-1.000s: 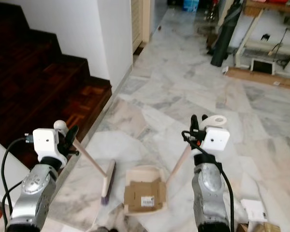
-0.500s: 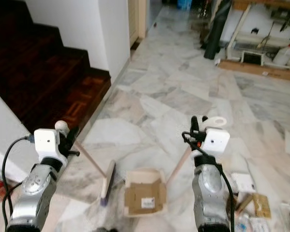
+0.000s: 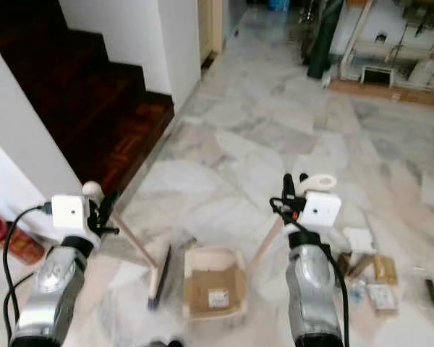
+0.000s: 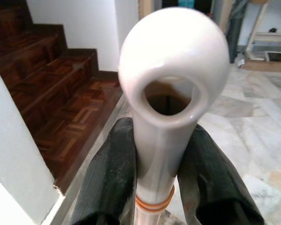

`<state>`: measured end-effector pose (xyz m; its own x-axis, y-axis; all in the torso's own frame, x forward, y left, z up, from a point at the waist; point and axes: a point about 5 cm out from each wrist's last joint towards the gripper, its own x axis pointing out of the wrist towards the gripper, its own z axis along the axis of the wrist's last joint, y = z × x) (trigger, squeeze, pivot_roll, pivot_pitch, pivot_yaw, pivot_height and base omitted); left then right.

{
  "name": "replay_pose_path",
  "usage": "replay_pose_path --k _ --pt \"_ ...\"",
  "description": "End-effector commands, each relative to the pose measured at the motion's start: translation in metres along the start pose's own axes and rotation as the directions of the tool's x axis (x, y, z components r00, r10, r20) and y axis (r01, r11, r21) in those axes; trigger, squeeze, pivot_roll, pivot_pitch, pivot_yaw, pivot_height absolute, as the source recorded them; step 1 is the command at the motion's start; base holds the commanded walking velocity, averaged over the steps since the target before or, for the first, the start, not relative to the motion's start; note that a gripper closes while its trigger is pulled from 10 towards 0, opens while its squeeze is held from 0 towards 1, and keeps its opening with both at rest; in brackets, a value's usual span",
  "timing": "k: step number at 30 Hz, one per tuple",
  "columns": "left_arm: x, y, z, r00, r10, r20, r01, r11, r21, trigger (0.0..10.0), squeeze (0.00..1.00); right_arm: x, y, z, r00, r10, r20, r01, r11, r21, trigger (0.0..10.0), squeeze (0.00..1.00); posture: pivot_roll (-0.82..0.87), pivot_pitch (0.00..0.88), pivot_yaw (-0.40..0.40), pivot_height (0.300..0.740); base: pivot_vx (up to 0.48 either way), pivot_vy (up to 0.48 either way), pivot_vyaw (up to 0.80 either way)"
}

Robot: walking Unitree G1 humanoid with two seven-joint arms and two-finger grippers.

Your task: Sweep floor

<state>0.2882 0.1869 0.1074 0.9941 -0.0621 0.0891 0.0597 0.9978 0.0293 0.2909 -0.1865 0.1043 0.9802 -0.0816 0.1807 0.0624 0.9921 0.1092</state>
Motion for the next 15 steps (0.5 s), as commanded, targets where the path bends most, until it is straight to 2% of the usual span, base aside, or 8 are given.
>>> replay_pose_path --k 1,15 --pt "0.0037 -0.0008 0.0110 0.999 -0.010 0.053 0.010 1.000 0.006 10.0 0.00 0.0053 0.0016 0.0118 0.998 0.003 0.059 -0.003 1.000 0.004 10.0 0.00 -0.03 0.035 0.017 0.740 -0.345 0.000 0.00" --pt "0.0042 0.0010 0.0114 0.999 0.002 0.052 -0.003 1.000 0.007 10.0 0.00 0.0076 0.0027 0.0120 0.998 0.005 0.056 -0.005 1.000 0.002 10.0 0.00 -0.02 0.066 0.015 0.740 -0.346 0.000 0.00"
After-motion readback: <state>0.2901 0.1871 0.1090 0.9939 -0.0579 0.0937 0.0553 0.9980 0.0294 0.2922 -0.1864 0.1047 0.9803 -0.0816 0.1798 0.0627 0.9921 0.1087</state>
